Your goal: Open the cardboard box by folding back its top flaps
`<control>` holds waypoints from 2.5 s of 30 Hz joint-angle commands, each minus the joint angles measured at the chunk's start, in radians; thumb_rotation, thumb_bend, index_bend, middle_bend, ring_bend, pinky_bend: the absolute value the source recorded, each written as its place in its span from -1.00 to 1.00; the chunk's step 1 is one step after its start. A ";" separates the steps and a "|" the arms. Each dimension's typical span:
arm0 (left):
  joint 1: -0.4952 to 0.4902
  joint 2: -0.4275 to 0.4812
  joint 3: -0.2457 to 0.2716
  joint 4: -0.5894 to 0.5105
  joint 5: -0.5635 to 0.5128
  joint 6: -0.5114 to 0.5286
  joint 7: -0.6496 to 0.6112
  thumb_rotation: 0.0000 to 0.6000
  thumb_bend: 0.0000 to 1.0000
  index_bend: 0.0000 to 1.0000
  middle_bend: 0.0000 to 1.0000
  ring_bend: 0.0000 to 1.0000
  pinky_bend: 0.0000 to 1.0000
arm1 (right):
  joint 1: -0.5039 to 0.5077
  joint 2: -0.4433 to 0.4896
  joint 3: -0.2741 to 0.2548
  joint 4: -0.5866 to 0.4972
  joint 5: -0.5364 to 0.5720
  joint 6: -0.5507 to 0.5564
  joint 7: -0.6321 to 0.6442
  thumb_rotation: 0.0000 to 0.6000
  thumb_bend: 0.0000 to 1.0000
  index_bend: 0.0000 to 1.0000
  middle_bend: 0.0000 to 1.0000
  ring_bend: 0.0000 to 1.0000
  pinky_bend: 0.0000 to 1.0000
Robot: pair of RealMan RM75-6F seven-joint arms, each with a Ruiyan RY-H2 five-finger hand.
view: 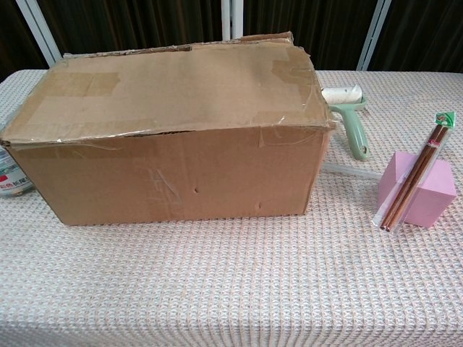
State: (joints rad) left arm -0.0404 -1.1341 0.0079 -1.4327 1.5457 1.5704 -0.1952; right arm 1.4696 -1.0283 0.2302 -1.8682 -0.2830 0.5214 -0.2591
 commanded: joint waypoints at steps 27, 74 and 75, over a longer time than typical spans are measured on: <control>0.023 0.013 0.000 0.000 -0.013 -0.017 -0.003 0.29 -1.00 -0.76 -0.71 -0.72 -0.52 | 0.098 -0.116 -0.153 0.174 0.003 -0.095 0.174 1.00 0.80 -1.00 -0.78 -1.00 -1.00; 0.001 0.038 -0.025 -0.072 0.020 -0.012 0.002 0.30 -1.00 -0.76 -0.71 -0.72 -0.51 | -0.603 0.214 0.475 -0.188 -0.667 -0.358 0.731 1.00 0.84 -1.00 0.02 -0.92 -1.00; -0.002 0.043 -0.029 -0.077 0.021 -0.010 0.002 0.30 -1.00 -0.76 -0.71 -0.72 -0.51 | -0.652 0.213 0.517 -0.222 -0.700 -0.364 0.745 1.00 0.84 -1.00 0.02 -0.92 -1.00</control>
State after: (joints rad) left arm -0.0403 -1.0941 -0.0187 -1.5070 1.5659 1.5586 -0.1930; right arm 0.9226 -0.8279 0.6502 -2.0068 -0.8978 0.1912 0.4414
